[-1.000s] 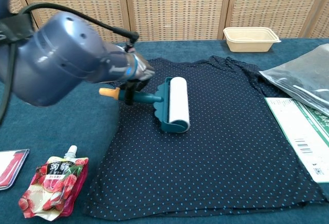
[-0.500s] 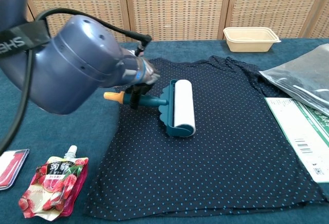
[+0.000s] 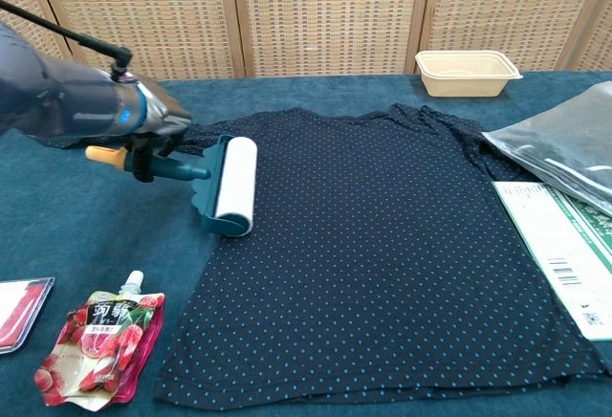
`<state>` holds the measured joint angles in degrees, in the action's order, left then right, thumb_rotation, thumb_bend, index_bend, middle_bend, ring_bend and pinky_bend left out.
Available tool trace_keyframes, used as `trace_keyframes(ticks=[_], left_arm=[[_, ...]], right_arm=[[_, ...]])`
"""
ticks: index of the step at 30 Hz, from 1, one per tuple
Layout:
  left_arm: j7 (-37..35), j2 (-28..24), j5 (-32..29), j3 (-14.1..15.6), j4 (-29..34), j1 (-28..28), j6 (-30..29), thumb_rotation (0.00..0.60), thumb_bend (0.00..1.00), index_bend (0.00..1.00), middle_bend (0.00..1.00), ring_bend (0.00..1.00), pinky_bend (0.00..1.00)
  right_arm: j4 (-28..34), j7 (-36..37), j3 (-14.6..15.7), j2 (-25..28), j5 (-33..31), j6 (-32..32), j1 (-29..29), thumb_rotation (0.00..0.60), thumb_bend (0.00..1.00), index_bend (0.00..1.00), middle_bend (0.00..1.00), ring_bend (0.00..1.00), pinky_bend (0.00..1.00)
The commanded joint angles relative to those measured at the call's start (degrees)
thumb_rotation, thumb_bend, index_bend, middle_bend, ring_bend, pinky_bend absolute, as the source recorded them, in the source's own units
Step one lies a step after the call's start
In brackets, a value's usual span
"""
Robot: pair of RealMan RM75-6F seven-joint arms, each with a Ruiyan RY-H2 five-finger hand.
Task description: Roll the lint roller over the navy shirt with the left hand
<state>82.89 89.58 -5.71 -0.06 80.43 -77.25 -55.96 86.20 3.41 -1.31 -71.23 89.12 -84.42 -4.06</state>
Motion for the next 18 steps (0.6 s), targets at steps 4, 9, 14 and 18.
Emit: trace_keyframes(ticks=[4, 9, 14, 18], left_arm=[[-2.32, -1.21, 0.99, 0.70, -0.73, 2.01, 1.90, 0.600, 1.00, 0.93, 0.79, 0.79, 0.72], [-2.45, 0.48, 0.95, -0.32, -2.58, 1.41, 2.69, 0.600, 1.00, 0.93, 0.79, 0.79, 0.72], [-1.18, 3.62, -0.08, -2.09, -4.58, -0.59, 3.01, 0.600, 1.00, 0.93, 0.79, 0.79, 0.72], [0.80, 6.93, -1.45, -3.56, -7.08, -2.72, 3.21, 0.600, 1.00, 0.93, 0.79, 0.79, 0.72]], right_arm=[[0.45, -0.46, 0.20, -0.09, 0.52, -0.17, -0.07, 0.600, 0.10, 0.00, 0.00, 0.00, 0.00], [0.42, -0.05, 0.04, 0.08, 0.23, -0.19, -0.08, 0.600, 0.10, 0.00, 0.00, 0.00, 0.00], [0.14, 0.74, -0.17, 0.29, -0.29, -0.05, -0.06, 0.600, 0.10, 0.00, 0.00, 0.00, 0.00], [-0.05, 1.15, -0.30, 0.37, -0.60, 0.07, -0.09, 0.600, 0.10, 0.00, 0.00, 0.00, 0.00]])
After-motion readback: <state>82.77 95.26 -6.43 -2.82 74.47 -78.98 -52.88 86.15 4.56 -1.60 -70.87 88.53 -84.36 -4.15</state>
